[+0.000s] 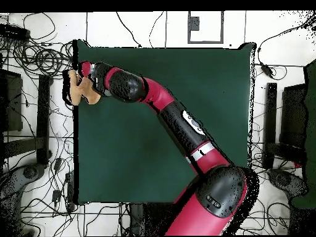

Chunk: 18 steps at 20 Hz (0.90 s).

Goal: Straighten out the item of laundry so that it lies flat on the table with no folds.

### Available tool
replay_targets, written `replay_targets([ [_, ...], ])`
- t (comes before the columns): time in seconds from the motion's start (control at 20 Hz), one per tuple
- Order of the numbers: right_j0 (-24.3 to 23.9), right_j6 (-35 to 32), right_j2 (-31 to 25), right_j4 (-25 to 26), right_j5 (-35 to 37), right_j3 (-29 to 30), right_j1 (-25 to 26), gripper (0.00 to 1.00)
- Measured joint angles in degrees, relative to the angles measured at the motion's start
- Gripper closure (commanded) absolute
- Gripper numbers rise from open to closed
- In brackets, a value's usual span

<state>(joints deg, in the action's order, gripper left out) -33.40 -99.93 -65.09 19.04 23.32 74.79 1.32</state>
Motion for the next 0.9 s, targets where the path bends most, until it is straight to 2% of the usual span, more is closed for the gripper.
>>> replay_targets([
  [0.35,3.59,-0.01,4.63,4.15,-1.35,-0.35,-3.77,1.00],
  [0.5,7.42,-0.01,9.70,9.16,-2.96,-1.15,-6.84,1.00],
  [0.6,12.14,-0.01,15.58,15.53,-4.45,-1.48,-10.32,1.00],
  [0.7,14.62,-0.01,18.31,19.13,-4.75,-1.45,-12.23,1.00],
  [0.9,16.70,0.00,20.03,23.08,-4.73,-1.57,-13.91,1.00],
])
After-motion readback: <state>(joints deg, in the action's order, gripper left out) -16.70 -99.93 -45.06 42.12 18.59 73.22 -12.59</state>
